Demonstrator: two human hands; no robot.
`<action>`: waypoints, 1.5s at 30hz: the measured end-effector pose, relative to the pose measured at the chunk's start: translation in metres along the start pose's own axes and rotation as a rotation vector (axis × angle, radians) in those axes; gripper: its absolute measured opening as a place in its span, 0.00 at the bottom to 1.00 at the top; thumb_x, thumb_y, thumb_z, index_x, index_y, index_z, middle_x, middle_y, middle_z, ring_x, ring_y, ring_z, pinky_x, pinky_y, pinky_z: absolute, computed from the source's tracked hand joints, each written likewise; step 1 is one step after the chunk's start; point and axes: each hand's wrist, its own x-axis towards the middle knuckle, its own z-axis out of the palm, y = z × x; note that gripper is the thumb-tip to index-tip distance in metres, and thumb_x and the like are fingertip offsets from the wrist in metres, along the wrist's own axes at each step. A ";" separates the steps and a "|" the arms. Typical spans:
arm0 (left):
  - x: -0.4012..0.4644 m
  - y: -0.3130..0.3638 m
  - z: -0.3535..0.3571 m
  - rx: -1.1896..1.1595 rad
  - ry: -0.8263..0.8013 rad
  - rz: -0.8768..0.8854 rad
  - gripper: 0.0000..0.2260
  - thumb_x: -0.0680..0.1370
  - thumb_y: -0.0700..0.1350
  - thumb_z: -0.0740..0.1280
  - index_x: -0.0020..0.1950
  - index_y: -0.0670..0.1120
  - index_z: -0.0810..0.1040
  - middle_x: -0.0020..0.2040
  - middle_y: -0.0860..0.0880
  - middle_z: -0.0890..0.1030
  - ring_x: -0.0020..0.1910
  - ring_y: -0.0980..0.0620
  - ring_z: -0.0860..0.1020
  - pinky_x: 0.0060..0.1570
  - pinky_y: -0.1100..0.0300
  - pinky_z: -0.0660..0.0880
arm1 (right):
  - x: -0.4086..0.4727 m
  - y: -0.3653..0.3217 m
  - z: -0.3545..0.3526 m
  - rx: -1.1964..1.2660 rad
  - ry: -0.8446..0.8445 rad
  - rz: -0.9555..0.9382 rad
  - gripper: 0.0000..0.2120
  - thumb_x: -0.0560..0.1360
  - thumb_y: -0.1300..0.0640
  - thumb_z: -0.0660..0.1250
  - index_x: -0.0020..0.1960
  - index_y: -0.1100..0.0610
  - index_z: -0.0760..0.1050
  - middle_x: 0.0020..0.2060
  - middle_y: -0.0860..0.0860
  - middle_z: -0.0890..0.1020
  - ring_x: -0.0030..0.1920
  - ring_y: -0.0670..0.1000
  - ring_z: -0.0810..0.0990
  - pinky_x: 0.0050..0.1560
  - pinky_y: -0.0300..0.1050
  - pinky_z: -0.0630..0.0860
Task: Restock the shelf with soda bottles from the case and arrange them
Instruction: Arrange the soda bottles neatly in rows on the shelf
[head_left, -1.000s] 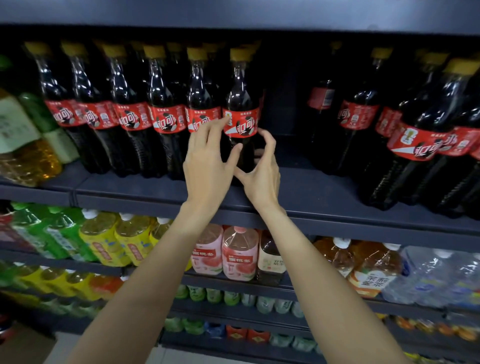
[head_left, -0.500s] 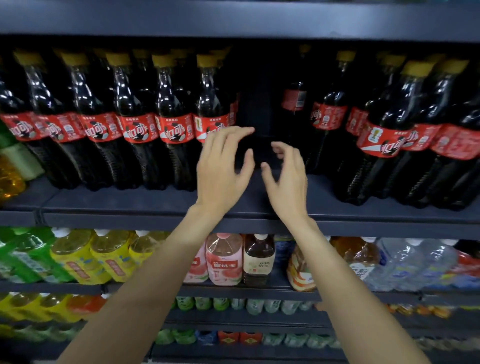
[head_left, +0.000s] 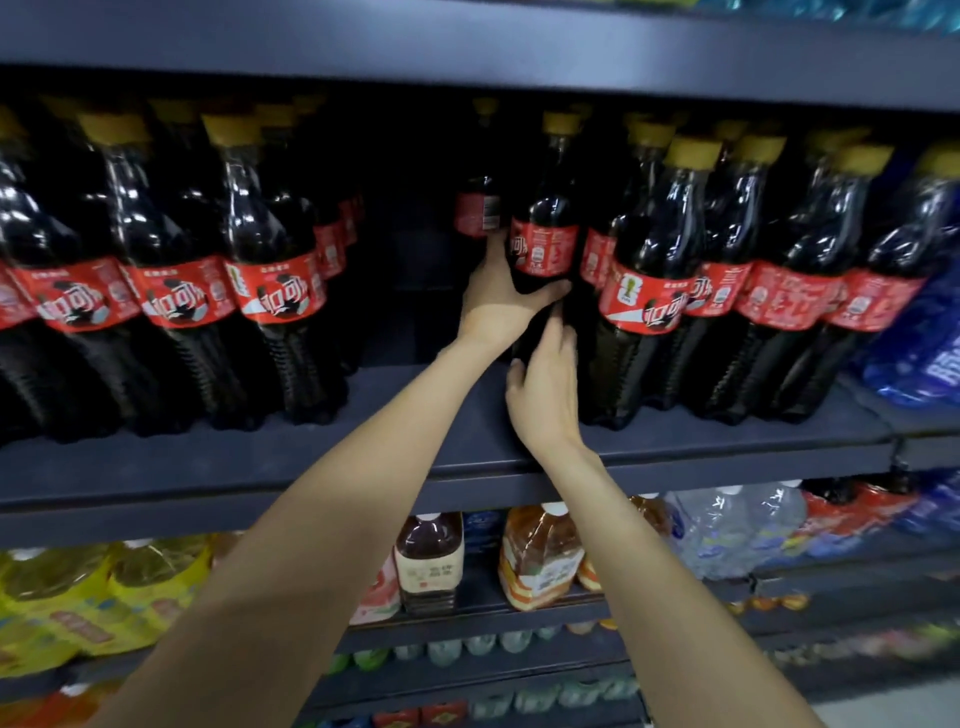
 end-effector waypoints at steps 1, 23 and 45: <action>-0.004 -0.001 -0.002 0.008 0.029 0.017 0.35 0.69 0.51 0.77 0.71 0.46 0.65 0.64 0.47 0.77 0.62 0.49 0.76 0.60 0.55 0.73 | 0.000 -0.001 0.000 -0.003 0.014 -0.016 0.33 0.76 0.67 0.61 0.75 0.63 0.49 0.69 0.63 0.63 0.69 0.61 0.64 0.68 0.50 0.63; -0.114 -0.026 -0.143 0.882 0.716 0.413 0.23 0.74 0.47 0.70 0.67 0.44 0.72 0.64 0.43 0.74 0.62 0.46 0.66 0.59 0.55 0.65 | 0.066 -0.067 0.078 0.212 -0.173 -0.119 0.35 0.73 0.54 0.71 0.74 0.60 0.59 0.69 0.59 0.64 0.68 0.57 0.67 0.66 0.43 0.64; -0.108 -0.064 -0.148 0.971 0.651 0.388 0.34 0.74 0.48 0.69 0.76 0.43 0.57 0.75 0.38 0.59 0.74 0.43 0.59 0.73 0.49 0.53 | 0.070 -0.046 0.070 -0.029 0.309 -0.181 0.21 0.76 0.56 0.65 0.67 0.59 0.69 0.61 0.58 0.73 0.61 0.57 0.72 0.51 0.52 0.75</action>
